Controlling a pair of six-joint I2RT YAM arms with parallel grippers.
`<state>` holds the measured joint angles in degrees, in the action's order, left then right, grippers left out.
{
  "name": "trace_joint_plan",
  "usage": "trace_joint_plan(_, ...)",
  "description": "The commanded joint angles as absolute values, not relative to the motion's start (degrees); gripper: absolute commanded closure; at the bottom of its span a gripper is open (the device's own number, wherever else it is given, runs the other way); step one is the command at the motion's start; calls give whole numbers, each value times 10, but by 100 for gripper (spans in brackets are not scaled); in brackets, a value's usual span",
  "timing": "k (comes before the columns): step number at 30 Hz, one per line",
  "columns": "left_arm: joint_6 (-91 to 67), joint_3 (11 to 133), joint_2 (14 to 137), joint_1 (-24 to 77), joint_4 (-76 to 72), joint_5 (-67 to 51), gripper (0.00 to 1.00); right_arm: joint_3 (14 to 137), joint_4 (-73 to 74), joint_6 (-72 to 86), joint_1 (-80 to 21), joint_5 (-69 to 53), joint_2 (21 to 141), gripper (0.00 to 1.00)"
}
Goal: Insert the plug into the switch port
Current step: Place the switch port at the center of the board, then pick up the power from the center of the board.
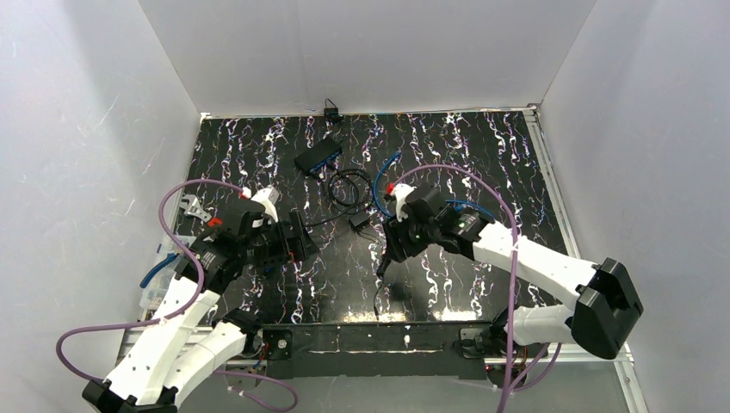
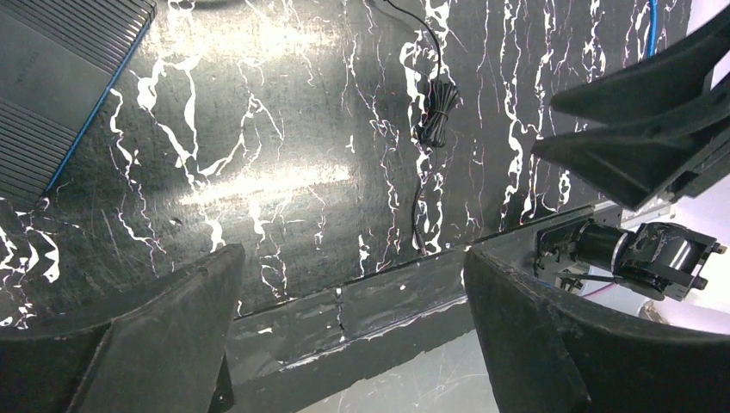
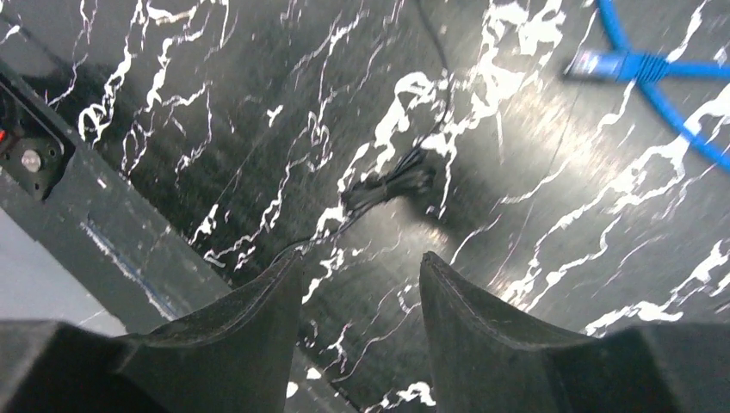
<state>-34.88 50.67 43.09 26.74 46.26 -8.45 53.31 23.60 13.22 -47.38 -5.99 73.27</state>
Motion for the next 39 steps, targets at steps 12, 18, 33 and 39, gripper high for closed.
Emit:
trace_joint_plan(12,-358,484,427,264,445,-135,2,495,259,369,-548,91,757,40)
trace_joint_plan(18,-355,470,420,264,442,-157,2,531,255,426,-568,120,819,38)
trace_joint_plan(33,-342,462,414,265,444,-186,2,581,289,565,-586,179,930,36)
trace_joint_plan(39,-341,459,412,264,443,-191,2,584,276,585,-586,168,955,39)
